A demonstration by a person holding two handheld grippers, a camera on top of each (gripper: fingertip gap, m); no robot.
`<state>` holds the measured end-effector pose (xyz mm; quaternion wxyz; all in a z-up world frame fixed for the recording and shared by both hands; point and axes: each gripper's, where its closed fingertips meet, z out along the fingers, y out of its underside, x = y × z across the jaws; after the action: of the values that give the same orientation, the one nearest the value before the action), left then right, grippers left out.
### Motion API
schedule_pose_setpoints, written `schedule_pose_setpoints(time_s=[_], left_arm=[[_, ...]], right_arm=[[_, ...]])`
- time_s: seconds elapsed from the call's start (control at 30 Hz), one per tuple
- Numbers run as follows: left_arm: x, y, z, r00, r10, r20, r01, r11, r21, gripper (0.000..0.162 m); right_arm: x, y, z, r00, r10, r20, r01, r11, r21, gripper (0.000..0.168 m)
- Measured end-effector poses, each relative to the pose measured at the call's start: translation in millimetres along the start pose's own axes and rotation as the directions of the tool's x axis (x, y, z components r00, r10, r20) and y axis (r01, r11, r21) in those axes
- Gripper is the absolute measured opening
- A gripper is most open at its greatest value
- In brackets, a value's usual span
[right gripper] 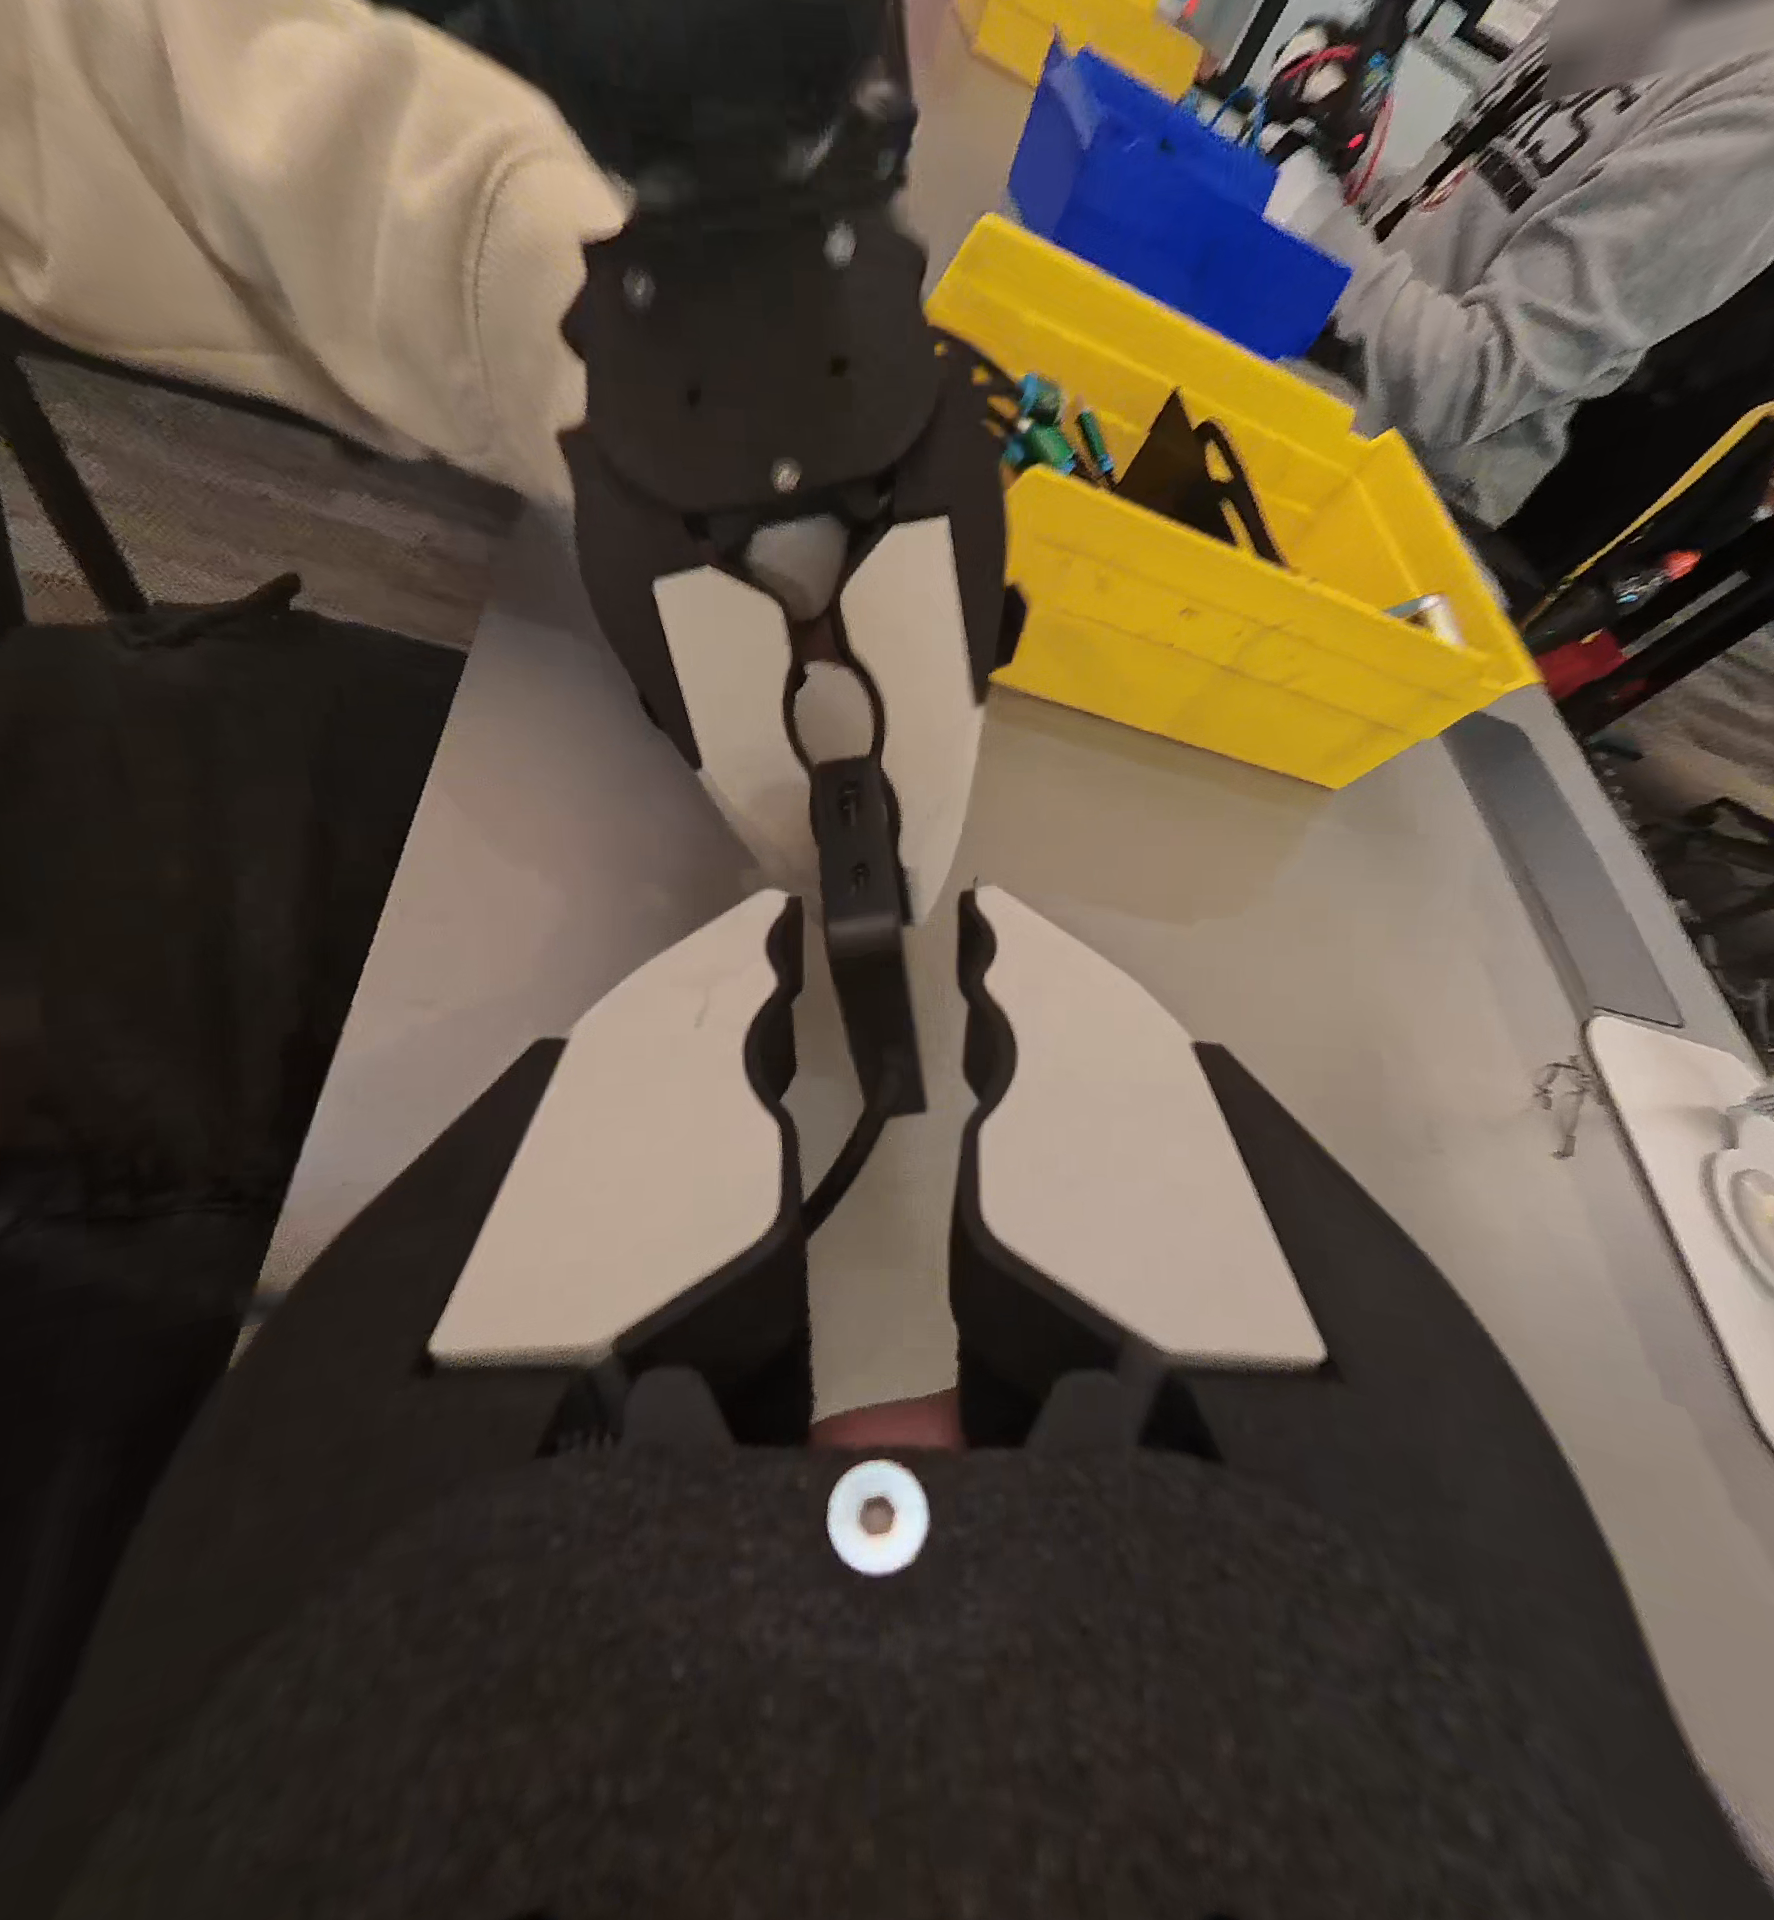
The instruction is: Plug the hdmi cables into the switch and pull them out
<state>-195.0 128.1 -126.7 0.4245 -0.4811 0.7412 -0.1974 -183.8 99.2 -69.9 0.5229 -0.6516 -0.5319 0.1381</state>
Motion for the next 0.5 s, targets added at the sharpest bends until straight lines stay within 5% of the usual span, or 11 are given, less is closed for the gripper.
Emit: schedule_pose_setpoints(time_s=[0.3, 0.5], left_arm=[[7.3, -18.7, -0.5, 1.0, 0.016, -0.004, -0.016, 0.999, 0.045, 0.014], [12.2, -25.4, 1.4, 0.999, 0.033, 0.0, -0.033, 0.996, 0.077, 0.014]], right_arm=[[-9.9, 23.9, 16.3, 0.994, -0.107, 0.008, 0.107, 0.982, -0.158, 0.02], [-13.9, 9.9, 21.7, 0.991, -0.132, -0.018, 0.132, 0.991, -0.032, 0.014]])
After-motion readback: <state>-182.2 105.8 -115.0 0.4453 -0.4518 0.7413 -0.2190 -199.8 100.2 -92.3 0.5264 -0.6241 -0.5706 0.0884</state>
